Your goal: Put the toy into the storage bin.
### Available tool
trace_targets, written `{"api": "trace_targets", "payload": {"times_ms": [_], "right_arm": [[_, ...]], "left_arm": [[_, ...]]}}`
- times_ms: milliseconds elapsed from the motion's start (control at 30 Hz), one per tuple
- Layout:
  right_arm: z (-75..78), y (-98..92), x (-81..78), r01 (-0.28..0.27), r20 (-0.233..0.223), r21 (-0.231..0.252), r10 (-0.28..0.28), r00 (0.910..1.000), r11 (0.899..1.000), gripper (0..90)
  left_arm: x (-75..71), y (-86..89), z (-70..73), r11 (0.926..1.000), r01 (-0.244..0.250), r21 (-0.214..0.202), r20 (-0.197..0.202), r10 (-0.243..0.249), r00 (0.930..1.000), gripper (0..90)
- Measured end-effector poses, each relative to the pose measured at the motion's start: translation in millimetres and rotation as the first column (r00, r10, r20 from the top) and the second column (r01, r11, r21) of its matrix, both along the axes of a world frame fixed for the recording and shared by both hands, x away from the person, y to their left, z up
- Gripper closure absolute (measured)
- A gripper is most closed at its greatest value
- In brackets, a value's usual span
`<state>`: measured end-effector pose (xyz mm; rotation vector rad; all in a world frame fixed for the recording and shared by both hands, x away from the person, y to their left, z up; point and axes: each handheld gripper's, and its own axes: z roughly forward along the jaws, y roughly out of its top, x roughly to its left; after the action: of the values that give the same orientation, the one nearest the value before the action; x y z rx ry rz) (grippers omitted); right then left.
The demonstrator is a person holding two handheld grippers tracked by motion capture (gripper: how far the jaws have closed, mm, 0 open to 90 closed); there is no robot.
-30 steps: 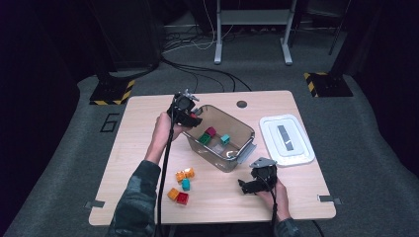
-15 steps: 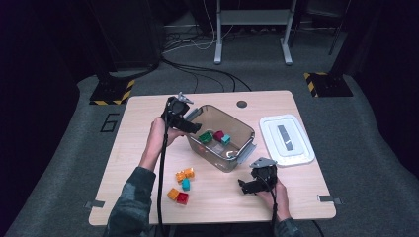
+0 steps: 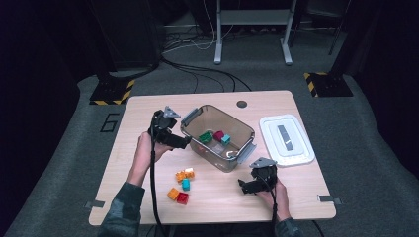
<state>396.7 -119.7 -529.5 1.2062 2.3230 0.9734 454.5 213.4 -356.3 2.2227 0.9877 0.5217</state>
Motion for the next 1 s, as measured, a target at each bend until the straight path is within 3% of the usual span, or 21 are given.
{"api": "trace_targets", "payload": {"times_ms": [300,567,1000], "right_arm": [[0.0,-0.1,-0.1,0.002,0.001,-0.002,-0.002,1.0,1.0,0.0],[0.0,0.3,-0.1,0.004,-0.001,0.001,-0.004,1.0,1.0,0.0],[-0.4,-0.8,0.6,-0.009,0.012,-0.008,0.009,0.9999,1.0,0.0]], "left_arm": [[-22.0,23.9,-20.0,0.9992,-0.038,0.014,-0.007,0.038,0.9993,3.8],[-42.1,47.3,-44.2,0.9965,-0.083,-0.005,-0.025,0.083,0.9962,2.5],[-61.7,60.1,-84.1,0.9927,-0.116,-0.034,-0.072,0.113,0.991,2.1]]}}
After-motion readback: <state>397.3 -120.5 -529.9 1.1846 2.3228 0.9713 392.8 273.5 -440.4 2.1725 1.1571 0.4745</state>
